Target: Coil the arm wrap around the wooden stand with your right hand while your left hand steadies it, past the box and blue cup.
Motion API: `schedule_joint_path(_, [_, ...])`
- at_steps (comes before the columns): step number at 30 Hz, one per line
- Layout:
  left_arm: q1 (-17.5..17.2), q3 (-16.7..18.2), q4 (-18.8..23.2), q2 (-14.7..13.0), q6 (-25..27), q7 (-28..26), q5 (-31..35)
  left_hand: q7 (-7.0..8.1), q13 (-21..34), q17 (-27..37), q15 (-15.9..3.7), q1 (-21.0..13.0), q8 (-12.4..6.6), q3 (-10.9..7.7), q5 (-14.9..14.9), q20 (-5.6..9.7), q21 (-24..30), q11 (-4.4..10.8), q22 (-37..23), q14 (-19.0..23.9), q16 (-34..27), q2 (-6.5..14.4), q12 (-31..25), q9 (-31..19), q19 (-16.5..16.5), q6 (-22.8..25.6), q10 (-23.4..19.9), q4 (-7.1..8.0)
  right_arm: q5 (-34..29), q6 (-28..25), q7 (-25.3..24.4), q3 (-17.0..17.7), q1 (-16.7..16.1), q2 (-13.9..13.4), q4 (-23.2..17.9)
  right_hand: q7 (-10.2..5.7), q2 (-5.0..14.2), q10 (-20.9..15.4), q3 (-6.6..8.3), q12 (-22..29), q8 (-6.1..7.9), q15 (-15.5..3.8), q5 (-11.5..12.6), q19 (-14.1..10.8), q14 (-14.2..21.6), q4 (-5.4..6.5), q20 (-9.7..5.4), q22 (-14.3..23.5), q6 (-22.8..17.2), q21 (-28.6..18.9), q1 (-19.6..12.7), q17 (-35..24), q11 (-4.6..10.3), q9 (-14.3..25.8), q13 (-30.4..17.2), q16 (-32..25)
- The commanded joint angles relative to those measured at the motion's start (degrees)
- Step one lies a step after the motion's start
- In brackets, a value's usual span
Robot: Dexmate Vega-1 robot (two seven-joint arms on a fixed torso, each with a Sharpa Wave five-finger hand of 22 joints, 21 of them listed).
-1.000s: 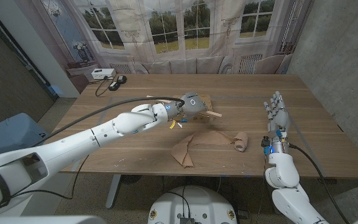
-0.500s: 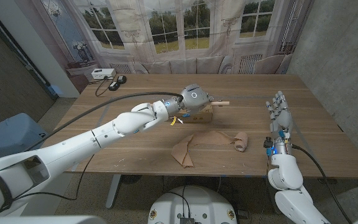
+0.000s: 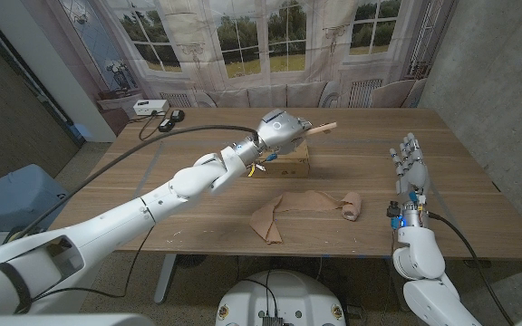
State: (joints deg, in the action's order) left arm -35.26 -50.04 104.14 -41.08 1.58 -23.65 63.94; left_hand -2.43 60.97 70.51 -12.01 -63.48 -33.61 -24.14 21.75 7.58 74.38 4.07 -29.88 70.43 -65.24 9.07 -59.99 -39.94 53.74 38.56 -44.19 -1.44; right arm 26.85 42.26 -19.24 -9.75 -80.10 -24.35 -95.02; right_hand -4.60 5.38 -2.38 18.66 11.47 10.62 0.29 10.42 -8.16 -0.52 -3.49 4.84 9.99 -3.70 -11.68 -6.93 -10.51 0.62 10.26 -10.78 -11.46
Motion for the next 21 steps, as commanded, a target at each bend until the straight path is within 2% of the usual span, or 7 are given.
schedule_joint_path(1, [-5.0,6.9,-5.4,6.4,-2.7,-12.7,-21.2,-1.25,0.9,-0.1,0.03,-0.6,1.23,-10.34,-0.9,4.65,1.7,-0.05,0.3,0.7,-1.0,0.5,0.0,3.9,1.2,0.6,-1.2,7.93,-1.2,0.4,-1.1,0.4,-1.1,-0.1,-1.0,0.08,-0.11,-0.4,0.58,-0.2,0.27,0.03,0.6,-0.6,0.4,-0.11,0.18,0.3,-0.3,-0.1,0.1,-0.2,0.21,0.1,-0.2,0.2])
schedule_joint_path(4, [-5.6,9.0,-7.7,8.1,-6.4,-14.9,-28.4,-0.07,3.9,-0.1,0.13,0.0,1.32,-10.7,-0.9,4.59,2.6,0.52,-0.2,1.0,-1.5,0.4,-1.4,3.1,0.8,-0.5,-0.7,8.33,-1.2,0.5,-1.0,0.4,-1.1,-0.2,-1.1,0.1,-0.12,-0.4,0.59,-0.2,0.25,0.0,0.6,-0.6,0.4,-0.12,0.17,0.3,-0.3,0.0,0.1,-0.2,0.19,0.1,-0.2,0.2])
schedule_joint_path(5, [-5.8,9.5,-8.7,8.7,-8.2,-15.8,-30.7,0.69,7.2,-0.1,0.07,0.8,0.8,-11.22,-0.8,4.53,3.3,1.12,-0.3,1.3,-1.8,0.4,-3.1,1.6,0.6,-1.8,-0.3,9.05,-1.2,0.5,-1.0,0.3,-1.1,-0.2,-1.1,0.07,-0.12,-0.4,0.6,-0.2,0.25,-0.02,0.6,-0.6,0.4,-0.13,0.13,0.3,-0.3,0.0,0.1,-0.2,0.2,0.1,-0.2,0.2])
schedule_joint_path(6, [-5.8,9.9,-9.9,9.2,-10.3,-16.3,-33.0,1.3,8.8,-0.1,0.13,1.2,0.46,-11.61,-0.7,4.54,4.0,1.83,-0.8,1.2,-2.1,0.5,-4.0,0.6,0.3,-2.8,-0.1,9.46,-1.2,0.4,-1.0,0.3,-1.0,-0.3,-1.2,0.11,-0.12,-0.4,0.6,-0.2,0.26,0.03,0.6,-0.6,0.4,-0.13,0.16,0.3,-0.3,0.0,0.1,-0.2,0.19,0.1,-0.2,0.2])
schedule_joint_path(7, [-5.8,10.4,-10.9,9.6,-12.6,-16.4,-35.5,1.51,9.1,-0.1,0.14,1.4,0.4,-11.72,-0.6,4.56,4.2,1.88,-1.1,1.3,-2.2,0.5,-4.3,0.3,0.3,-3.2,-0.2,9.6,-1.2,0.3,-0.9,0.3,-1.0,-0.3,-1.2,0.03,-0.11,-0.4,0.61,-0.2,0.26,-0.06,0.6,-0.6,0.4,-0.13,0.02,0.3,-0.3,0.0,0.1,-0.2,0.28,0.1,-0.2,0.2])
schedule_joint_path(11, [-5.3,11.5,-15.3,11.1,-21.7,-15.3,-44.2,1.64,9.9,-0.1,0.12,2.1,-0.39,-12.39,-0.4,4.54,5.4,2.28,-2.5,1.7,-2.7,0.7,-5.7,-1.3,-0.3,-4.1,-0.1,10.18,-1.3,0.1,-0.9,0.1,-0.7,-0.4,-1.2,0.04,-0.11,-0.4,0.65,-0.2,0.23,-0.1,0.6,-0.6,0.4,-0.14,0.06,0.3,-0.3,0.0,0.1,-0.2,0.26,0.1,-0.2,0.2])
schedule_joint_path(21, [-5.4,13.6,-22.6,15.6,-35.2,-7.9,-61.0,1.22,10.2,-0.1,0.16,3.5,-2.19,-13.69,0.1,4.5,6.3,2.14,-2.6,1.8,-3.6,0.7,-8.7,-4.4,-0.5,-5.8,0.4,10.49,-1.4,0.0,-0.9,0.0,-0.3,-0.4,-1.0,0.2,-0.14,-0.5,0.7,-0.2,0.21,-0.05,0.6,-0.6,0.4,-0.19,0.11,0.3,-0.3,0.0,0.1,-0.1,0.13,0.1,-0.2,0.3])
